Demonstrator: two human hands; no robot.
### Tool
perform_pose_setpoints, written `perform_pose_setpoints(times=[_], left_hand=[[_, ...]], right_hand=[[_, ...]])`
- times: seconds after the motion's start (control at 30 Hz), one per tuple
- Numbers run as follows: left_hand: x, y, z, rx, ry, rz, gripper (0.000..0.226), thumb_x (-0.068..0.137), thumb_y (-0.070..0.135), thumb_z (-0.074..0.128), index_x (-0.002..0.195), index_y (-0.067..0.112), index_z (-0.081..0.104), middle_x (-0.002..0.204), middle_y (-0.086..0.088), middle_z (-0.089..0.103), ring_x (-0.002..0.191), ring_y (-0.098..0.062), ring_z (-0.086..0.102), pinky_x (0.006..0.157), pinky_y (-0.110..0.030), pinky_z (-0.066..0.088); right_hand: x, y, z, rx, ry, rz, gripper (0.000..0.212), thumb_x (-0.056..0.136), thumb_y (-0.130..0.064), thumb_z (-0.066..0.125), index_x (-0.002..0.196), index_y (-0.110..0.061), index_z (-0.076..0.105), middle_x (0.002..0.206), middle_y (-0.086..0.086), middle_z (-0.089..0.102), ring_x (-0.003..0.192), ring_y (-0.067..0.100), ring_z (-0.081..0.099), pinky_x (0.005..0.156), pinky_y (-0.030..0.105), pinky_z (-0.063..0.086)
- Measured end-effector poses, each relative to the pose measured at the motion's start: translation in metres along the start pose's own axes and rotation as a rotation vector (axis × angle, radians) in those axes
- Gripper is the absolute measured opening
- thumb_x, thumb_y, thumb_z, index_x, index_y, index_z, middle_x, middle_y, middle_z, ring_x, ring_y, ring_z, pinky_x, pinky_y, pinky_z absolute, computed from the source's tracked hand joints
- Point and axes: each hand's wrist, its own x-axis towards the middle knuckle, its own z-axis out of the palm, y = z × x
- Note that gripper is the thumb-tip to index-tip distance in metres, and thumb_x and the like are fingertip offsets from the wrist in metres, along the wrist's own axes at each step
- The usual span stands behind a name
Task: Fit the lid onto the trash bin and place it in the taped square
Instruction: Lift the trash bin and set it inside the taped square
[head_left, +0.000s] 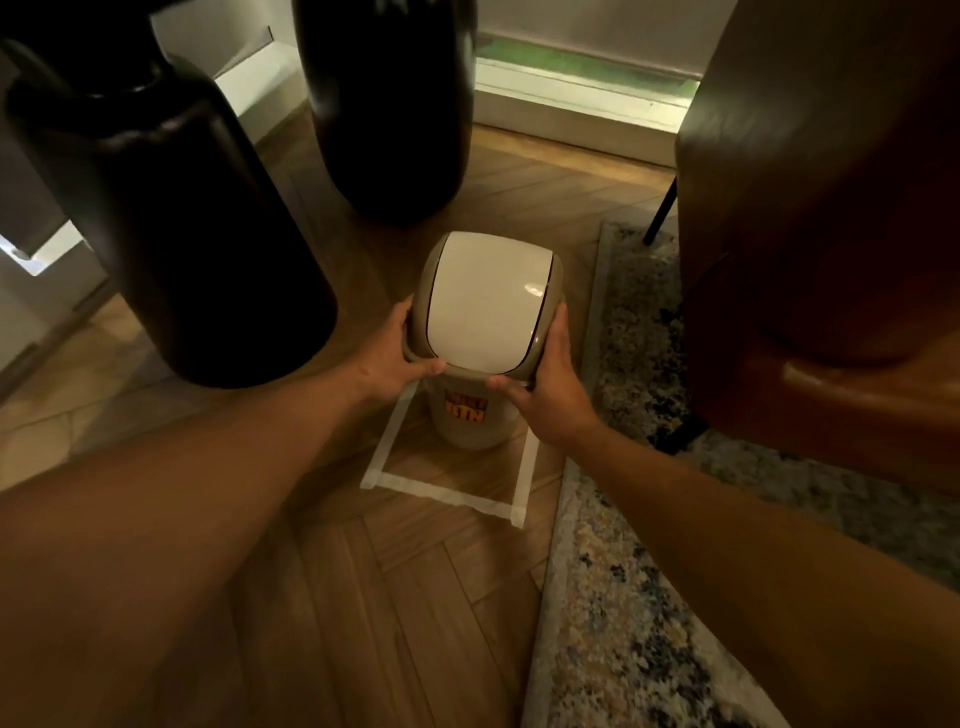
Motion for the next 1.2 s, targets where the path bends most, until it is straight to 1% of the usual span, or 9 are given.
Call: perform_pose_setpoints(times=[0.37, 0.63, 0.7, 0.83, 0.97, 1.03, 1.1, 1.17, 1.2], left_hand=[[-0.007, 0.001, 0.003, -0.012, 0.004, 0.088, 0.101, 0.082, 0.010, 0.077, 0.157, 0.029, 0.013, 0.152, 0.002, 0.042, 0.137, -0.009, 0.037, 0.110, -0.028, 0.035], [0.002, 0.002, -0.002, -0.068, 0.010, 0.108, 0.098, 0.083, 0.008, 0.076, 0.157, 0.030, 0.017, 0.150, 0.004, 0.045, 0.134, -0.004, 0.038, 0.090, -0.002, 0.037], [0.004, 0.005, -0.003, -0.068, 0.018, 0.099, 0.096, 0.083, 0.008, 0.076, 0.157, 0.030, 0.019, 0.148, 0.005, 0.047, 0.133, -0.004, 0.039, 0.088, -0.002, 0.037], [0.000, 0.000, -0.003, -0.021, 0.000, 0.052, 0.094, 0.083, 0.015, 0.077, 0.156, 0.029, 0.020, 0.149, 0.002, 0.047, 0.135, -0.012, 0.041, 0.107, -0.028, 0.039], [-0.003, -0.002, 0.000, 0.023, -0.031, 0.026, 0.097, 0.082, 0.020, 0.079, 0.156, 0.033, 0.017, 0.149, 0.001, 0.047, 0.137, -0.017, 0.043, 0.109, -0.039, 0.041], [-0.004, -0.001, -0.001, 0.007, -0.027, 0.021, 0.097, 0.081, 0.023, 0.079, 0.155, 0.034, 0.018, 0.150, 0.001, 0.045, 0.136, -0.018, 0.044, 0.107, -0.043, 0.044], [-0.005, -0.003, -0.003, -0.057, -0.007, -0.017, 0.094, 0.084, 0.024, 0.077, 0.155, 0.034, 0.016, 0.154, 0.000, 0.039, 0.136, -0.020, 0.043, 0.103, -0.047, 0.048], [-0.003, -0.003, -0.005, -0.162, 0.062, -0.123, 0.082, 0.092, 0.022, 0.068, 0.156, 0.033, 0.018, 0.154, -0.002, 0.039, 0.131, -0.025, 0.049, 0.092, -0.044, 0.055], [-0.002, -0.002, -0.005, -0.208, 0.110, -0.179, 0.071, 0.096, 0.021, 0.061, 0.155, 0.032, 0.022, 0.151, -0.003, 0.042, 0.124, -0.027, 0.056, 0.082, -0.038, 0.059]], right_hand=[[0.002, 0.009, 0.005, 0.007, 0.021, -0.012, 0.133, 0.081, -0.042, 0.085, 0.163, -0.020, -0.018, 0.173, 0.002, -0.003, 0.158, 0.020, 0.006, 0.122, 0.052, 0.027], [0.015, 0.010, -0.002, -0.028, 0.002, -0.034, 0.132, 0.083, -0.047, 0.082, 0.163, -0.017, -0.019, 0.173, 0.003, -0.006, 0.158, 0.021, 0.002, 0.122, 0.053, 0.025], [0.019, 0.009, -0.004, -0.022, -0.001, -0.033, 0.133, 0.083, -0.046, 0.083, 0.163, -0.016, -0.020, 0.173, 0.003, -0.007, 0.158, 0.021, 0.001, 0.123, 0.053, 0.023], [0.016, 0.011, -0.002, 0.007, -0.021, -0.022, 0.135, 0.082, -0.039, 0.086, 0.163, -0.019, -0.021, 0.173, 0.002, -0.007, 0.158, 0.021, 0.004, 0.123, 0.053, 0.025], [0.004, 0.013, -0.005, 0.083, -0.049, 0.024, 0.134, 0.083, -0.030, 0.087, 0.163, -0.024, -0.020, 0.173, -0.003, 0.003, 0.157, 0.017, 0.012, 0.122, 0.051, 0.028], [0.004, 0.014, -0.012, 0.137, -0.084, 0.018, 0.124, 0.087, -0.031, 0.084, 0.165, -0.028, -0.012, 0.172, -0.006, 0.013, 0.156, 0.016, 0.018, 0.121, 0.051, 0.031], [0.007, 0.011, -0.021, 0.185, -0.062, 0.058, 0.098, 0.091, -0.044, 0.075, 0.166, -0.031, 0.012, 0.167, -0.005, 0.028, 0.150, 0.015, 0.032, 0.116, 0.045, 0.040], [0.012, 0.009, -0.025, 0.167, 0.079, 0.194, 0.075, 0.098, -0.055, 0.058, 0.162, -0.027, 0.029, 0.161, 0.001, 0.040, 0.140, 0.014, 0.044, 0.109, 0.034, 0.046], [0.015, 0.008, -0.026, 0.153, 0.152, 0.284, 0.070, 0.102, -0.053, 0.052, 0.161, -0.022, 0.032, 0.157, 0.006, 0.045, 0.136, 0.019, 0.049, 0.108, 0.037, 0.048]])
